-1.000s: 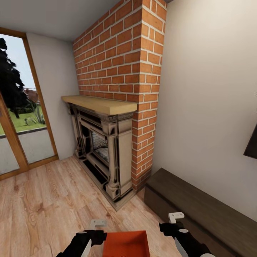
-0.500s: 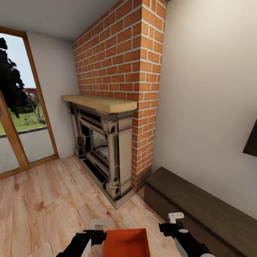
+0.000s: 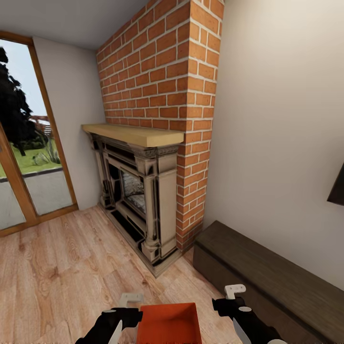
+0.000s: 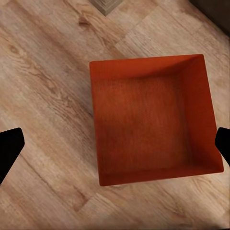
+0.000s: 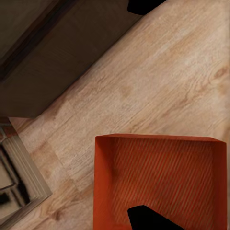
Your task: Move the two storage containers from the living room to the garage. In the garage, place one container on the floor and stack the other container on top of it (either order is fine).
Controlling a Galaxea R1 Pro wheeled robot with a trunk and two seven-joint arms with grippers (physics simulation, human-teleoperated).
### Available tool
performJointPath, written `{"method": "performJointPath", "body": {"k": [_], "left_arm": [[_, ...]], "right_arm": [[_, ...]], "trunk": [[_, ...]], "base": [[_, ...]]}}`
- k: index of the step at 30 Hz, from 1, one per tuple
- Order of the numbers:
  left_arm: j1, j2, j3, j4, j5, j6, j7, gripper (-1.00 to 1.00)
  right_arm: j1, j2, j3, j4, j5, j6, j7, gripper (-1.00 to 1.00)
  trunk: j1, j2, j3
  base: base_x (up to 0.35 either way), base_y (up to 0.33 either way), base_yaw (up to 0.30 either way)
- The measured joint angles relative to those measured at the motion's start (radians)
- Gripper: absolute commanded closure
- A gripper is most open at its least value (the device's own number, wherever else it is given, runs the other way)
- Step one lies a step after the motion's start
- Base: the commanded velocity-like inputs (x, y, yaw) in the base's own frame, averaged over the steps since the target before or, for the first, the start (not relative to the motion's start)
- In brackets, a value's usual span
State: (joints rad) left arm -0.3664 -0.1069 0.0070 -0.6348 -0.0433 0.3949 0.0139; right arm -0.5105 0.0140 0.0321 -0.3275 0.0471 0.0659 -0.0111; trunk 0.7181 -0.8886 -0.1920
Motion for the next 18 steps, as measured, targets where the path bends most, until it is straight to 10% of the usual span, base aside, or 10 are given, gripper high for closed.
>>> {"method": "performJointPath", "body": {"k": [18], "left_arm": [[0.000,-0.001,0.000,0.000,0.001,0.001,-0.002,-1.00]], "right_arm": [[0.000,-0.001,0.000,0.000,0.000,-0.001,0.000,-1.00]], "trunk": [[0.023,-0.042,-0.048]], "base": [[0.000,0.000,0.000]]}}
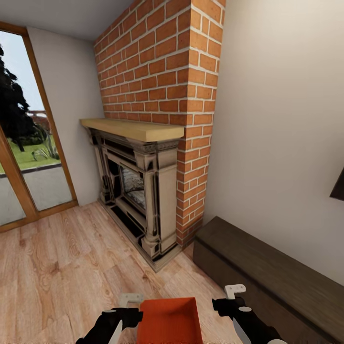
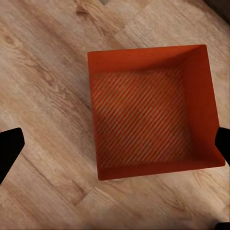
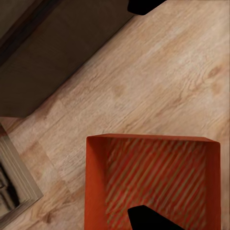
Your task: Move the two storage containers from the living room to the garage. In the garage, place one container on the floor and stack the other container on top of it (either order is fine).
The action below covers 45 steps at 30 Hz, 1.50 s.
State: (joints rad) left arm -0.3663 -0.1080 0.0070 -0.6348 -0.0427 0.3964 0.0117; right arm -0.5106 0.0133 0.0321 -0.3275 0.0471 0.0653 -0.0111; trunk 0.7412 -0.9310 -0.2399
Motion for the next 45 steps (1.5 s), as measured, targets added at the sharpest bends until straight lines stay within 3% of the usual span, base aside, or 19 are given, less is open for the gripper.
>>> {"method": "performJointPath", "body": {"k": [32,37,45], "left_arm": [[0.000,-0.001,0.000,0.000,0.000,0.000,-0.001,-1.00],[0.000,0.002,0.000,-0.001,0.001,0.000,0.001,-1.00],[0.000,0.003,0.000,-0.002,0.001,-0.001,0.001,-1.00]], "right_arm": [[0.000,0.001,0.001,0.002,0.001,0.000,0.003,-1.00],[0.000,-0.001,0.003,0.004,0.005,0.001,0.127,-1.00],[0.000,-0.001,0.002,0.007,0.002,-0.001,0.146,-1.00]], "trunk": [[0.000,0.000,-0.052],[0.000,0.000,-0.060],[0.000,0.000,-0.073]], "base": [[0.000,0.000,0.014],[0.000,0.000,0.071],[0.000,0.000,0.072]]}}
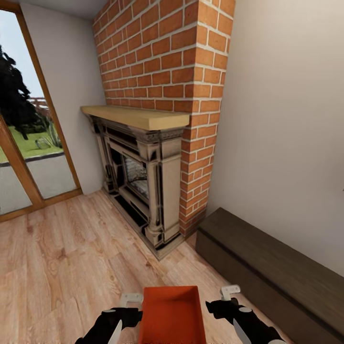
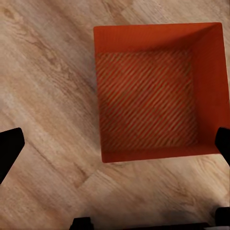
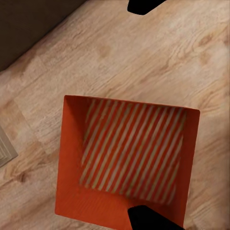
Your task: Move the two storage containers from the living room to the garage. In the garage, place one container on the floor and stack the other container on top of it (either order is fine).
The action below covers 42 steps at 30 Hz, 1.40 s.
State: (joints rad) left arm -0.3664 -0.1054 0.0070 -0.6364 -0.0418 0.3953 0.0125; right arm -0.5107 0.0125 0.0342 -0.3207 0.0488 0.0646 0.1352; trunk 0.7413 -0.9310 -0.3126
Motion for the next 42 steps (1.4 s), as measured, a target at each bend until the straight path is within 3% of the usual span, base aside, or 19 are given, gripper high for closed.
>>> {"method": "performJointPath", "body": {"k": [32,42], "left_arm": [[0.000,0.001,0.004,0.000,0.000,-0.003,-0.001,-1.00],[0.000,-0.001,0.006,0.001,0.001,-0.003,-0.002,-1.00]], "right_arm": [[0.001,0.000,-0.006,0.038,-0.006,-0.003,0.000,-1.00],[0.002,0.000,-0.006,0.069,-0.004,-0.055,-0.001,-1.00]], "trunk": [[0.000,0.000,-0.052],[0.000,0.000,-0.068]], "base": [[0.000,0.000,0.074],[0.000,0.000,0.097]]}}
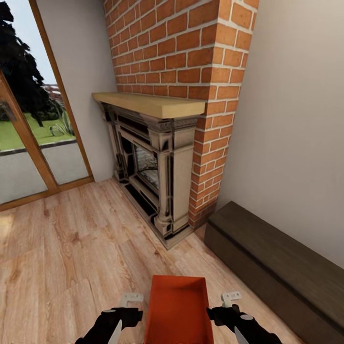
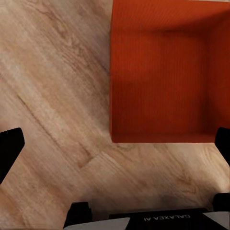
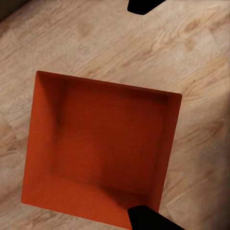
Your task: Move the two storage containers from the living room to the garage. In the garage, place one container on the floor and stack the other container on top of it (either order is fine).
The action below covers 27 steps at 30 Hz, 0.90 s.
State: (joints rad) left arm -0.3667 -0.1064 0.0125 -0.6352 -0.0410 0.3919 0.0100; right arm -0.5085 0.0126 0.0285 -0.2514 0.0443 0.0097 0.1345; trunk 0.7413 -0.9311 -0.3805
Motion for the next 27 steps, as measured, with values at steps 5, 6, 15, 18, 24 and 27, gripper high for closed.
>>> {"method": "performJointPath", "body": {"k": [5,6,15,18,24,27], "left_arm": [[0.000,-0.004,0.000,0.000,0.001,0.000,-0.002,-1.00],[0.000,-0.005,0.000,0.000,0.001,0.000,-0.002,-1.00],[0.000,-0.006,0.000,0.001,0.001,0.000,-0.002,-1.00],[0.000,-0.007,0.000,0.001,0.000,0.000,-0.002,-1.00],[0.000,-0.007,0.000,0.001,0.001,0.000,-0.002,-1.00],[0.000,-0.007,0.000,0.000,0.001,0.000,-0.002,-1.00]], "right_arm": [[0.000,0.000,-0.001,0.002,-0.001,-0.003,0.000,-1.00],[0.000,0.000,-0.001,0.002,-0.002,-0.005,0.000,-1.00],[0.001,0.000,-0.002,0.002,-0.006,-0.030,0.000,-1.00],[0.001,0.000,-0.002,0.002,-0.006,-0.031,0.000,-1.00],[0.001,0.000,-0.002,0.002,-0.006,-0.031,0.001,-1.00],[0.001,0.000,-0.002,0.002,-0.006,-0.032,0.001,-1.00]], "trunk": [[0.000,0.000,-0.007],[0.000,0.000,-0.008],[0.000,0.000,-0.014],[0.000,0.000,-0.019],[0.000,0.000,-0.027],[0.000,0.000,-0.029]], "base": [[0.000,0.000,0.066],[0.000,0.000,0.020],[0.000,0.000,-0.071],[0.000,0.000,-0.143],[0.000,0.000,-0.136],[0.000,0.000,-0.041]]}}
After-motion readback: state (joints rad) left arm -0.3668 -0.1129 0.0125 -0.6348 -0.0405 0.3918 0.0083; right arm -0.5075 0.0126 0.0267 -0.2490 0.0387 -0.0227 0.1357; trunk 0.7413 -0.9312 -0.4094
